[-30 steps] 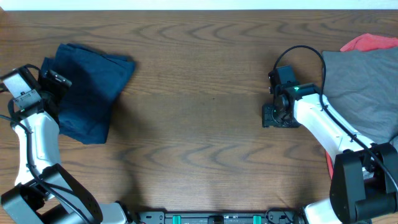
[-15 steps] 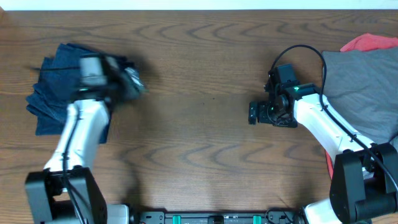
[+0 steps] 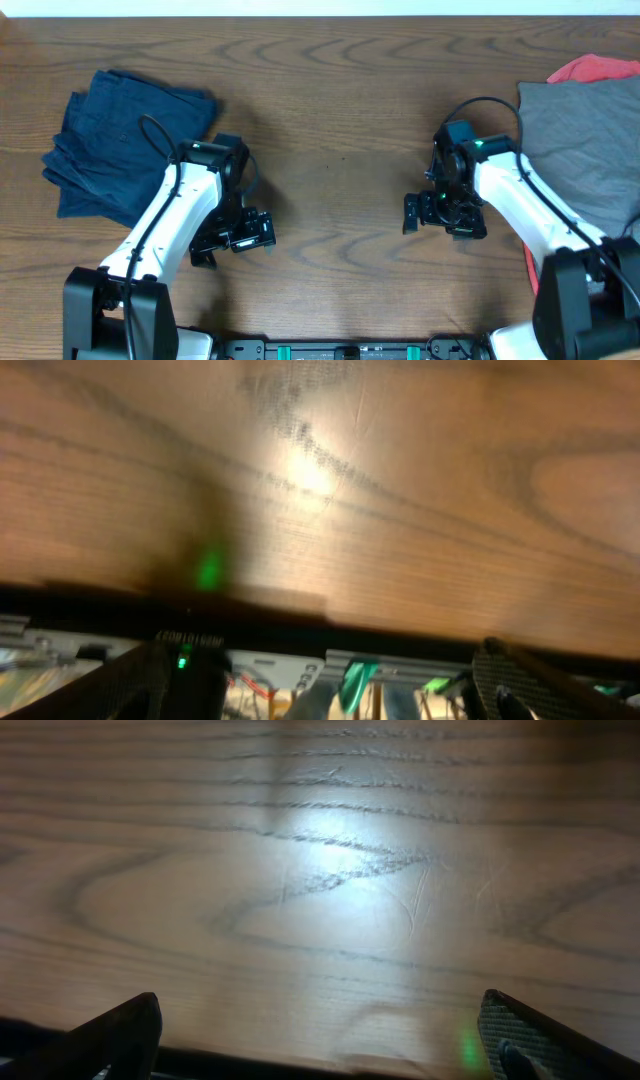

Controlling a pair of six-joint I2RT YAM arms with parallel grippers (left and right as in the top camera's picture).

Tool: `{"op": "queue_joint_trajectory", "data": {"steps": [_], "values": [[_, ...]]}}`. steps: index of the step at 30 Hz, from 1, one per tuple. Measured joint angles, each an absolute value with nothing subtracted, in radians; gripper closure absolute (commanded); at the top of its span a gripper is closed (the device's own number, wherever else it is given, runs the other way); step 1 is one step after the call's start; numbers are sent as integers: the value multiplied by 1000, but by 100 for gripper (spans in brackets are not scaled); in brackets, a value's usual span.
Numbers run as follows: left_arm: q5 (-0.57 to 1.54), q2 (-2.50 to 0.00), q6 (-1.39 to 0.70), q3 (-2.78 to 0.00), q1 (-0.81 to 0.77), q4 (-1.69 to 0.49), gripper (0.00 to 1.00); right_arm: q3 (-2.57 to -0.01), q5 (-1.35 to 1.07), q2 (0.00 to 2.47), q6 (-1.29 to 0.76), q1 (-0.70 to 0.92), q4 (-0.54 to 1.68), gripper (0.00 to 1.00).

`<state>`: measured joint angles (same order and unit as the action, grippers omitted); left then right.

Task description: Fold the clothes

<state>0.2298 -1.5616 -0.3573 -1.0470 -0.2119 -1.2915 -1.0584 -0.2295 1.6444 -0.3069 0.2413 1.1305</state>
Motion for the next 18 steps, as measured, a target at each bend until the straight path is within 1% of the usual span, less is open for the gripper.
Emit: {"op": "queue_joint_trajectory", "data": {"steps": [3,6,9,12,18], "values": [[230,-1533,-350,-1045,-217,-1286,2,-1055,-221,1557,-319,242,1105,1],[230,-1446,-346,-1035,-218,-1243,2,-1039,-194,1430,-345,248,1048,1],[229,-1303,-342,-1013,-223,-1151,2,-999,-148,1267,-371,271,957,1],[193,-1131,-340,-962,-264,-1051,2,-921,-67,1079,-422,327,888,1],[9,-773,-379,-824,-410,-942,2,-749,83,759,-486,438,822,1]]}}
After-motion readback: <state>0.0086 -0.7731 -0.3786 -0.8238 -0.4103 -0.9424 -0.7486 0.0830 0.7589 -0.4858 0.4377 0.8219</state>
